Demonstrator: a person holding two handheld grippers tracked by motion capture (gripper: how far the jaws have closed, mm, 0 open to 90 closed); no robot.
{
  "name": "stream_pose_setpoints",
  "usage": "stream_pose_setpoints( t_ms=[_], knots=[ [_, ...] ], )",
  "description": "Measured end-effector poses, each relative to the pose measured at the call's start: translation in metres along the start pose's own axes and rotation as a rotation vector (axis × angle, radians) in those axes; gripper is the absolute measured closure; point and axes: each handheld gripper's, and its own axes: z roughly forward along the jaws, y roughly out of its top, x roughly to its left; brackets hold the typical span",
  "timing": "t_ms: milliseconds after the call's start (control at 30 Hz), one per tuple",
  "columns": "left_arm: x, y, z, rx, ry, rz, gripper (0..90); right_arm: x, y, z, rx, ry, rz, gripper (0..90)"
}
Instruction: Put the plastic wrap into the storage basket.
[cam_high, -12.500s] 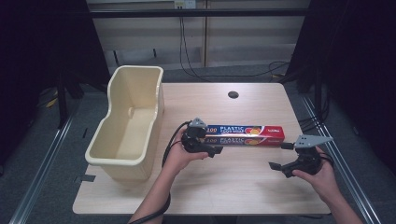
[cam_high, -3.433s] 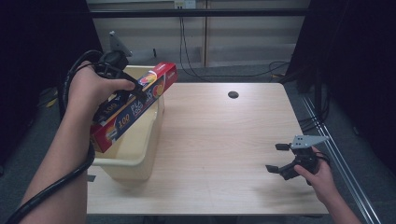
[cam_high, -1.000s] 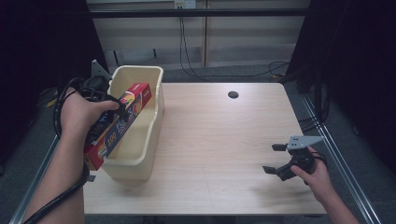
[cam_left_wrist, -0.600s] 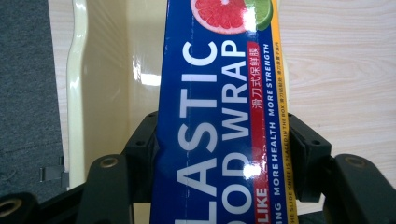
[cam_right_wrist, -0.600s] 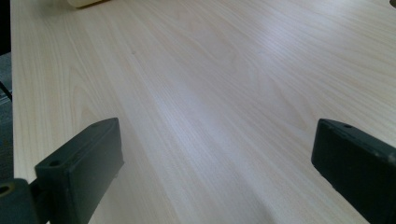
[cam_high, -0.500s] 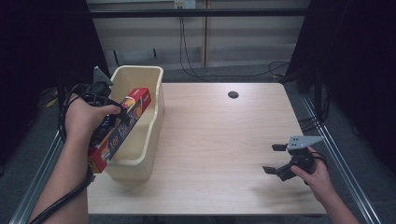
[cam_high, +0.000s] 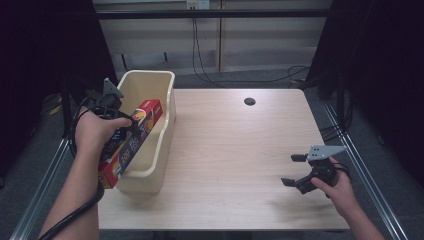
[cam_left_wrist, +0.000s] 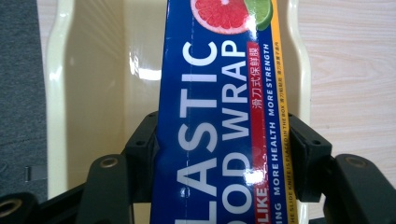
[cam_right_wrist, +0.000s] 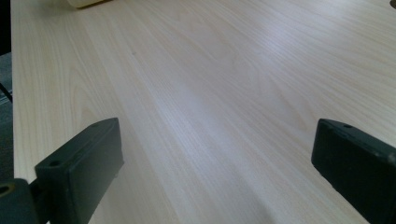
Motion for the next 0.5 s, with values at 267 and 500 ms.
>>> stream_pose_setpoints(
  t_ms=[267,500],
  knots=[
    [-0.0002,-0.0007,0.007,0.015,0.002,-0.01,40.2,0.0002,-0.0002,-0.0005,0.0,-0.004,0.003,2.0],
    [0.0006,-0.0016,0.0115,0.019,0.001,-0.023,40.2,0.0001,-0.0003,-0.0004,-0.001,-0.005,0.002,2.0]
  ],
)
